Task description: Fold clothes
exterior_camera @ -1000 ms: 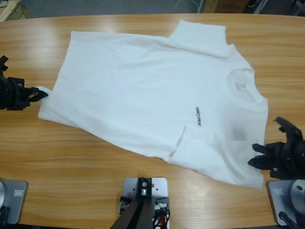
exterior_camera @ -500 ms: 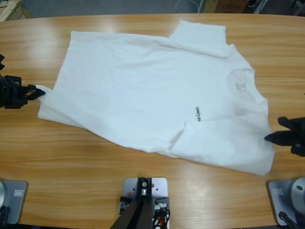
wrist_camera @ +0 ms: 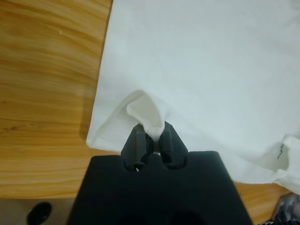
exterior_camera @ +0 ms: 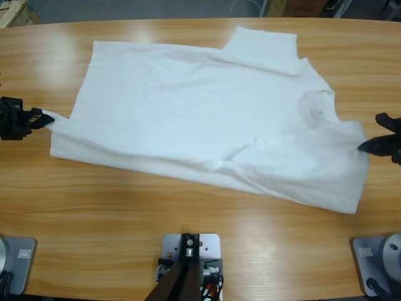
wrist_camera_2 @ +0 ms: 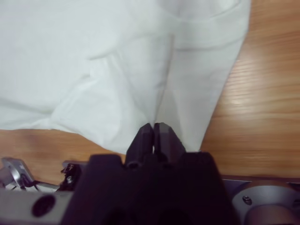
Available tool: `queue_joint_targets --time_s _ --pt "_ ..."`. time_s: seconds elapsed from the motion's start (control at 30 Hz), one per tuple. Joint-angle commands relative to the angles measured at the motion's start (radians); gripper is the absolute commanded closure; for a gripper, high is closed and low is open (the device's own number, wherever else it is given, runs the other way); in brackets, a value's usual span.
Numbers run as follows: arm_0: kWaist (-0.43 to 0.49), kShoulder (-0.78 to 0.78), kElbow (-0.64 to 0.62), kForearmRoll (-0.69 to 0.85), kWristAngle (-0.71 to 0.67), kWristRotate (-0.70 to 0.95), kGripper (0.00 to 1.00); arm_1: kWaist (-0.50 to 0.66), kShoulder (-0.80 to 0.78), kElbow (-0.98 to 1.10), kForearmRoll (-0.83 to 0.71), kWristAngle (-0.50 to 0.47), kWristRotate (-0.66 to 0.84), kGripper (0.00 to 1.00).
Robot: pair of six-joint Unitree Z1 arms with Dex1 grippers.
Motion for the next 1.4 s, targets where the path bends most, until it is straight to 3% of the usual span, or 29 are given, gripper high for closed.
queue_joint_targets --time_s 0.03,0.63,0.87,1.4 --pt "0.037 0.044 -0.031 0.015 -0.033 0.035 1.0 -0.072 0.065 -0.038 0.015 0.011 -0.062 1.0" --pt "0.069 0.127 -0.027 0.041 -0.036 0.039 1.0 -0.078 0.174 -0.087 -0.005 0.002 -0.109 1.0" --pt "0.168 0.127 -0.017 0.042 -0.033 0.042 1.0 -0.078 0.186 -0.089 -0.017 0.004 -0.116 1.0" --pt "0.171 0.245 -0.055 0.028 -0.042 0.058 1.0 -0.078 0.211 -0.102 -0.022 -0.011 -0.136 1.0"
